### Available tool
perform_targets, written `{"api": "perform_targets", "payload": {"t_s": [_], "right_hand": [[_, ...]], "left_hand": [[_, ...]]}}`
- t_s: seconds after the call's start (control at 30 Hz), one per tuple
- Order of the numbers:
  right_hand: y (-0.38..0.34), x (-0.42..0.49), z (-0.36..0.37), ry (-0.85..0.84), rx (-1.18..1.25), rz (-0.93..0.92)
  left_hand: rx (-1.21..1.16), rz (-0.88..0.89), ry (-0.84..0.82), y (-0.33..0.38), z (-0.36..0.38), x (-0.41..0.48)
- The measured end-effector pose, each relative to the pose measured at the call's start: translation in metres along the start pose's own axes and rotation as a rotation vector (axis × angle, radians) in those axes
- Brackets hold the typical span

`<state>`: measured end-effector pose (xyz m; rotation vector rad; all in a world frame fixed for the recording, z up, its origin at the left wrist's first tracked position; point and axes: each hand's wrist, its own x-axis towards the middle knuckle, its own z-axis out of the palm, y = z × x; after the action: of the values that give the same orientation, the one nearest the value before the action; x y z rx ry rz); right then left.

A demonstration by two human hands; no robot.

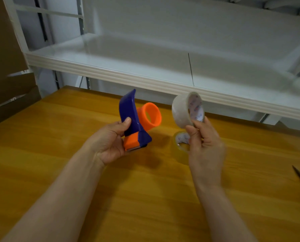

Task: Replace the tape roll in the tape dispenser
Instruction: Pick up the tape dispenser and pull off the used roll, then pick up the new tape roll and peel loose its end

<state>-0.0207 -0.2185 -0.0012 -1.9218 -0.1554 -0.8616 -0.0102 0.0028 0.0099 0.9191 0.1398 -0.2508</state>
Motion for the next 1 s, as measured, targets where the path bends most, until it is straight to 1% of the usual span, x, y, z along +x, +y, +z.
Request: {"api": "perform_targets", "payload": {"t_s": [0.07, 0.17, 0.23, 0.3, 0.4, 0.43, 0.5, 0.53, 0.6, 0.7, 0.77, 0.9, 1.0], "right_hand": [[-0.001, 0.010, 0.001, -0.095, -0.161, 0.020], [-0.010, 0.021, 0.019, -0.425, -0.467, 0.007], [-0.021, 0.024, 0.036, -0.587, -0.613, 0.000], [-0.029, 0.028, 0.051, -0.654, -0.647, 0.007], [-0.035, 0.034, 0.072, -0.753, -0.673, 0.085], [-0.035, 0.034, 0.078, -0.779, -0.647, 0.102], [-0.033, 0.033, 0.083, -0.813, -0.489, 0.147], [-0.031, 0.032, 0.082, -0.811, -0.393, 0.169], [-0.026, 0.035, 0.073, -0.743, -0.315, 0.157], [-0.018, 0.050, 0.044, -0.535, -0.278, 0.147], [-0.012, 0.058, 0.019, -0.430, -0.280, 0.167], [0.005, 0.057, -0.024, -0.272, -0.326, 0.178], [0.020, 0.042, -0.040, -0.184, -0.286, 0.186]], "left_hand": [[-0.078, 0.067, 0.039, 0.008, -0.006, 0.000], [-0.212, 0.178, 0.048, 0.016, -0.014, 0.002], [-0.249, 0.211, 0.033, 0.017, -0.016, 0.002], [-0.253, 0.221, 0.038, 0.015, -0.017, 0.004], [-0.250, 0.220, 0.049, 0.013, -0.016, 0.005], [-0.254, 0.221, 0.040, 0.014, -0.015, 0.004], [-0.260, 0.215, 0.020, 0.013, -0.014, 0.003], [-0.268, 0.206, 0.020, 0.013, -0.015, 0.002], [-0.277, 0.176, 0.024, 0.014, -0.015, 0.002], [-0.250, 0.132, 0.034, 0.009, -0.012, 0.004], [-0.203, 0.119, 0.058, 0.006, -0.007, 0.004], [-0.082, 0.015, 0.073, -0.004, 0.005, 0.002], [0.043, -0.068, 0.100, -0.013, 0.011, 0.004]]}}
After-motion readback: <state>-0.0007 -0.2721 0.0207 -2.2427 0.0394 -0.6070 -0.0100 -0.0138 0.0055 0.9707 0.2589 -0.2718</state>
